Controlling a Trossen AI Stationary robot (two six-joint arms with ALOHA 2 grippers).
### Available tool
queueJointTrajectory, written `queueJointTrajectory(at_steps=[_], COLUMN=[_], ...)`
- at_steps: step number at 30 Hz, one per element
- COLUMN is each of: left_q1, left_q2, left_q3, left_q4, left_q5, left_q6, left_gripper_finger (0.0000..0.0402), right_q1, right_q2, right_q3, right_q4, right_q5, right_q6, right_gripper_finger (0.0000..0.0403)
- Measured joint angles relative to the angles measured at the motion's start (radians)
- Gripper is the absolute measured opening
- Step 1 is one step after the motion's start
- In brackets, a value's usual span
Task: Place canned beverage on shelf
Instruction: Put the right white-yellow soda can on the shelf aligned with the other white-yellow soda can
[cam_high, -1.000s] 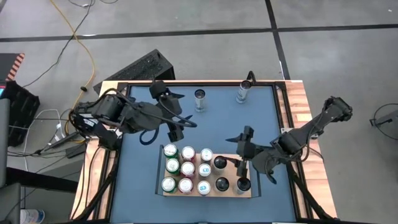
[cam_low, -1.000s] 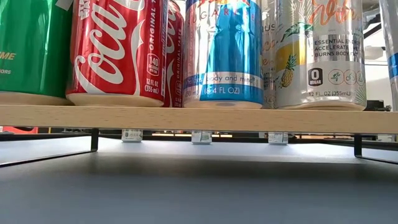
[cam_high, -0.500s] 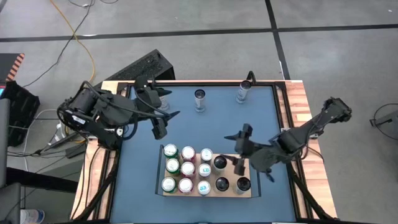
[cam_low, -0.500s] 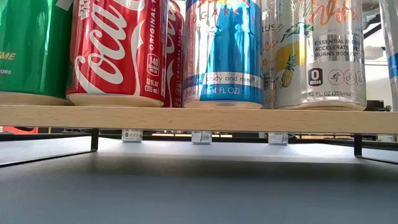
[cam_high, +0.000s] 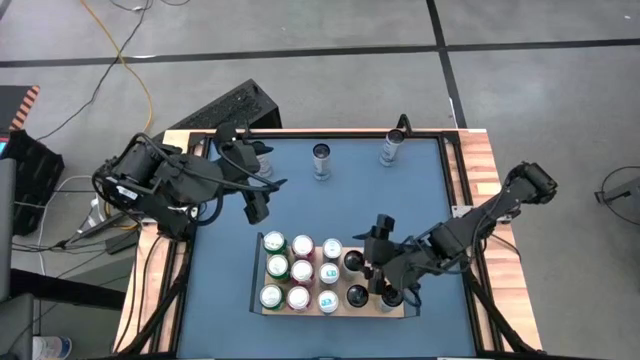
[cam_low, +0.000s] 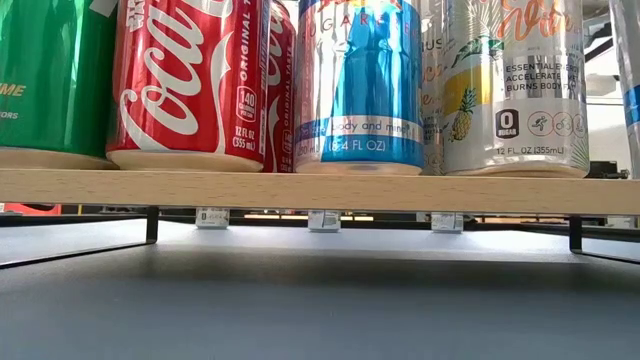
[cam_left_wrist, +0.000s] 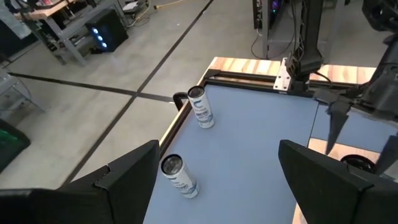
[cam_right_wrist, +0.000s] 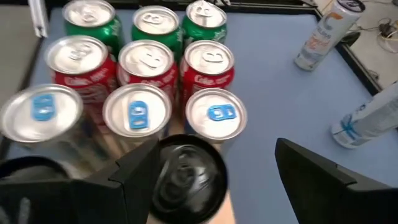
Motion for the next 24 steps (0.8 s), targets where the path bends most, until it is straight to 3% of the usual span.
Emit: queueJointTrajectory(at_steps=[16, 24], left_q1=[0.0, 0.0], left_q2=[0.0, 0.0], left_q3=[0.0, 0.0], left_q4=[0.001, -0.036], left_q5=[0.0, 0.0], left_q6=[-0.008, -0.007], left_gripper_finger=[0.0316, 0.0316], right_q1=[-0.001, -0.015], right_q2=[0.024, 0.024], right_q3=[0.0, 0.0], right_q4=[-0.007, -0.008], right_q5=[-0.008, -0.081], right_q6=[0.05, 0.052], right_gripper_finger=[0.0301, 0.0301])
